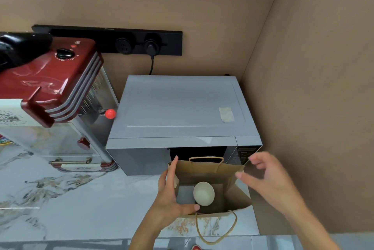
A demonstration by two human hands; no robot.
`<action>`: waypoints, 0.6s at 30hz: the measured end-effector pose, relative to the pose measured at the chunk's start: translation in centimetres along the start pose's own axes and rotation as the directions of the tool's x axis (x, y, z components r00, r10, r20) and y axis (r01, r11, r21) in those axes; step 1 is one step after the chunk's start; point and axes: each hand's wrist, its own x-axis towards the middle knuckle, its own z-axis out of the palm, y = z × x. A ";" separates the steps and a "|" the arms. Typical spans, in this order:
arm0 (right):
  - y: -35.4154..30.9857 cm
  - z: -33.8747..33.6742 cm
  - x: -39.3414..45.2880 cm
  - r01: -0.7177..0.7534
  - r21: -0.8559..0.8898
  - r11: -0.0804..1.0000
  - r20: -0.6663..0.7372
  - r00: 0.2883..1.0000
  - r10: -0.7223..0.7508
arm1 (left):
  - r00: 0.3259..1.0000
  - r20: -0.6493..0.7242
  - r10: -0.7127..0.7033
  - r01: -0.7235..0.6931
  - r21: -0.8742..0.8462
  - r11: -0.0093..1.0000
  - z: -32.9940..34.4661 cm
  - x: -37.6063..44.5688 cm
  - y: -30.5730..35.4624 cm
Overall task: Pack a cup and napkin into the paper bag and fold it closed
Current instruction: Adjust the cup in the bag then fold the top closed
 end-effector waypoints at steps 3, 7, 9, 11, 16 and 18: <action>2.6 2.6 0.5 -0.173 0.075 0.982 0.211 0.965 0.154 | 1.000 -0.015 0.009 -0.009 0.024 1.000 0.0 -0.1 0.4; 3.8 4.3 0.5 -0.274 0.217 0.937 0.242 0.945 0.220 | 0.999 -0.025 0.025 -0.025 0.020 0.999 -0.2 -0.1 0.8; 4.1 4.6 0.4 -0.310 0.248 0.918 0.268 0.932 0.243 | 0.999 -0.030 0.018 -0.018 -0.021 1.000 -0.6 -0.2 0.8; 4.4 4.6 0.4 -0.339 0.274 0.900 0.310 0.917 0.251 | 0.999 -0.037 -0.007 0.004 -0.077 0.997 -0.6 -0.3 1.1; 5.1 4.1 0.4 -0.386 0.404 0.829 0.347 0.904 0.251 | 0.984 -0.078 -0.158 0.141 -0.189 0.972 -0.5 0.4 1.9; 5.5 4.1 0.4 -0.406 0.478 0.779 0.355 0.900 0.252 | 0.965 -0.100 -0.242 0.206 -0.283 0.937 -0.8 0.9 1.8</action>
